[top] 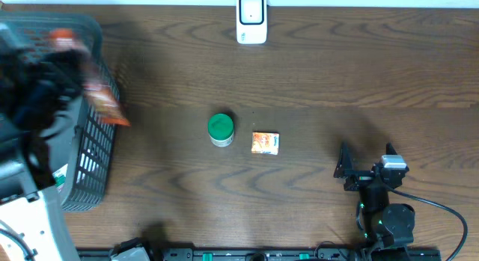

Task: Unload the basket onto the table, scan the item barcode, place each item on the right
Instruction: 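Carry the chocolate bar right of the tissue pack and drop it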

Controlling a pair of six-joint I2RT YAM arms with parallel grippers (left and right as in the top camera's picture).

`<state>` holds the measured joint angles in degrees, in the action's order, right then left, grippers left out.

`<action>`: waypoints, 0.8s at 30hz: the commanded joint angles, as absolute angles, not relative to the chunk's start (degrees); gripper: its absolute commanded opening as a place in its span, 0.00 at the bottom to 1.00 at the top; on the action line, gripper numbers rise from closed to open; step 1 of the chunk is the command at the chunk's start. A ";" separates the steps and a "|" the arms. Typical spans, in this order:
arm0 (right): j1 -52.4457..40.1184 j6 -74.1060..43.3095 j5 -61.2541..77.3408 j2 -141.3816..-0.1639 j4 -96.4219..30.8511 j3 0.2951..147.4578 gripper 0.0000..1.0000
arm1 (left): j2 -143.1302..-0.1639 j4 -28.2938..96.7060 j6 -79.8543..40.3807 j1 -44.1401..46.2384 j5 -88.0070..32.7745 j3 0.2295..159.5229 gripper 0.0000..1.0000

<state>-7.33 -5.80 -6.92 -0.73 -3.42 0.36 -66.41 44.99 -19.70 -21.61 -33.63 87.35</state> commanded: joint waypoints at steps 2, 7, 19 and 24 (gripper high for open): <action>-7.81 -5.50 -7.01 -0.54 -3.62 0.32 0.99 | -67.96 47.81 -20.32 -6.15 -47.35 85.12 0.09; -7.81 -5.50 -7.01 -0.54 -3.62 0.32 0.99 | -73.80 46.44 -20.23 9.45 -47.24 82.39 0.09; -7.81 -5.50 -7.01 -0.54 -3.62 0.32 0.99 | -103.77 30.65 -27.38 24.21 -70.32 81.84 0.09; -7.81 -5.50 -7.01 -0.54 -3.62 0.32 0.99 | -113.71 18.11 -33.36 26.28 -80.58 81.84 0.09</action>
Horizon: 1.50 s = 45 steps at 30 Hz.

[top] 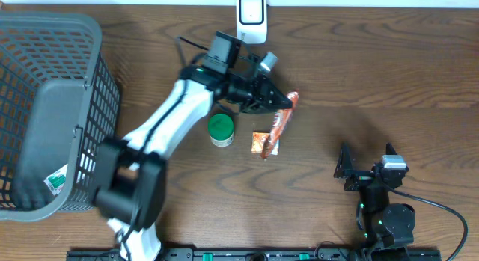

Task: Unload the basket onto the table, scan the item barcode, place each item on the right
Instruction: 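Carry the chocolate bar right of the tissue pack and drop it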

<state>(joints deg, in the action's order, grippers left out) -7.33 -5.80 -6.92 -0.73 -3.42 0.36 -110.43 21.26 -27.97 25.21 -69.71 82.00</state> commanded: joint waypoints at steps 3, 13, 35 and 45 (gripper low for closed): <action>-7.81 -5.50 -7.01 -0.54 -3.62 0.32 0.99 | -116.38 14.33 -35.27 27.20 -80.36 81.84 0.09; -7.81 -5.50 -7.01 -0.54 -3.62 0.32 0.99 | -119.07 9.91 -35.24 29.76 -79.75 81.84 0.13; -7.81 -5.50 -7.01 -0.54 -3.62 0.32 0.99 | -127.22 3.05 -33.80 30.06 -75.61 82.04 0.86; -7.81 -5.50 -7.01 -0.54 -3.62 0.32 0.99 | -121.14 2.20 -31.94 29.02 -72.44 82.78 0.87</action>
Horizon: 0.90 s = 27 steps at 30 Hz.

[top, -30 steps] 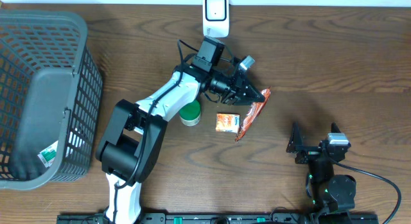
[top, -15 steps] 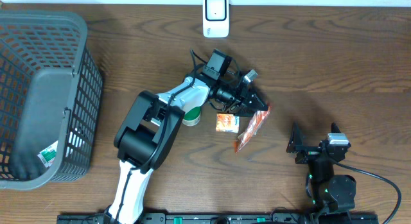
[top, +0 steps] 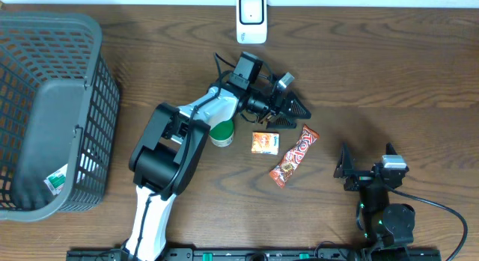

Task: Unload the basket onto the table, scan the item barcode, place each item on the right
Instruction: 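Carry the chocolate bar right of the tissue pack and drop it, then reach into the basket and grasp the white Panadol box with the left gripper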

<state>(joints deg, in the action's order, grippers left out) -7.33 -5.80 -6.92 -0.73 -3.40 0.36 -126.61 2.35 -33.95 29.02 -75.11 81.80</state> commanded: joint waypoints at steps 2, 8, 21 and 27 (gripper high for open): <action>-7.81 -5.50 -7.01 -0.54 -3.62 0.32 0.99 | -118.65 3.07 -31.59 28.77 -69.23 82.78 0.87; -7.81 -5.50 -7.01 -0.54 -3.62 0.32 0.99 | -105.49 26.55 -22.20 29.50 -37.56 83.46 0.87; -7.81 -5.50 -7.01 -0.54 -3.62 0.32 0.99 | -71.16 50.17 -25.56 17.10 8.45 85.60 0.94; -7.81 -5.50 -7.01 -0.54 -3.62 0.32 0.99 | -64.64 53.28 -24.32 -4.23 -0.97 92.58 0.97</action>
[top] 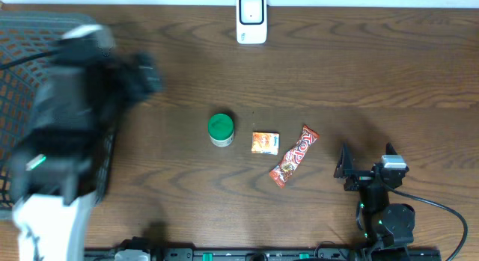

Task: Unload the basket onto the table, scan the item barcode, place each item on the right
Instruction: 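Reach into the basket and grasp the white Panadol box with the left gripper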

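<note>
A white barcode scanner (251,19) stands at the table's far edge. On the table lie a green-lidded jar (220,129), a small orange box (265,143) and a red candy bar (294,155) to the right of the box. My left arm is a blur over the basket at the left. Its gripper (141,72) is too smeared to tell open from shut. My right gripper (344,167) rests at the front right, fingers apart and holding nothing.
A dark mesh basket (15,37) fills the left side, mostly hidden by my left arm. A cable runs from the right arm's base (389,220) toward the right edge.
My left arm was stretched over the table's middle, its gripper open beside the candy bar. Now it is back at the left over the basket. The bar, box and jar have not moved.
First my left arm was at the basket, blurred, with an orange-red wrapper beside it. Then its gripper held the candy bar above the orange box. Later the bar lay on the table right of the box, let go. Now the arm is over the basket again.
</note>
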Controlling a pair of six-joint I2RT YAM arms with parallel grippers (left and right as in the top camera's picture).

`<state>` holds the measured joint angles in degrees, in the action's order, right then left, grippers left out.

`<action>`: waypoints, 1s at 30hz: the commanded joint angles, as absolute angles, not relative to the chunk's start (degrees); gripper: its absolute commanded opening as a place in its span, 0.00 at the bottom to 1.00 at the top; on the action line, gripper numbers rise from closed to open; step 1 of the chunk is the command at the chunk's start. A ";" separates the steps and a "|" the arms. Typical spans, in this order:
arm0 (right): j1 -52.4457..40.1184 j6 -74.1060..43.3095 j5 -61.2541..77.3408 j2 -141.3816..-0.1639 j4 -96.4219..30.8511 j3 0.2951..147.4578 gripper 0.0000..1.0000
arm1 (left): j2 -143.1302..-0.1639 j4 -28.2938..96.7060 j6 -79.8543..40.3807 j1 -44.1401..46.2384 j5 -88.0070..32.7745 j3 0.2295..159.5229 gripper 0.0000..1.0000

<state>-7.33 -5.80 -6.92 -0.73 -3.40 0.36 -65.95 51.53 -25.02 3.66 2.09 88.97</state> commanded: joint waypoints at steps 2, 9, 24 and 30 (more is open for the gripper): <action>-7.81 -5.50 -7.01 -0.54 -3.62 0.32 0.99 | -64.90 55.44 -24.67 -10.57 -1.06 94.70 0.98; -7.81 -5.50 -7.01 -0.54 -3.62 0.32 0.99 | -70.02 62.46 -38.33 -28.53 -0.49 95.81 1.00; -7.81 -5.50 -7.01 -0.54 -3.62 0.32 0.99 | -84.03 74.32 -69.65 -37.58 2.20 83.70 1.00; -7.81 -5.50 -7.01 -0.54 -3.62 0.32 0.99 | -84.86 70.91 -77.56 -37.58 9.52 74.94 0.92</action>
<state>-7.33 -5.80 -6.92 -0.73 -3.42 0.36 -84.55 72.12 -70.76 -37.41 4.10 78.19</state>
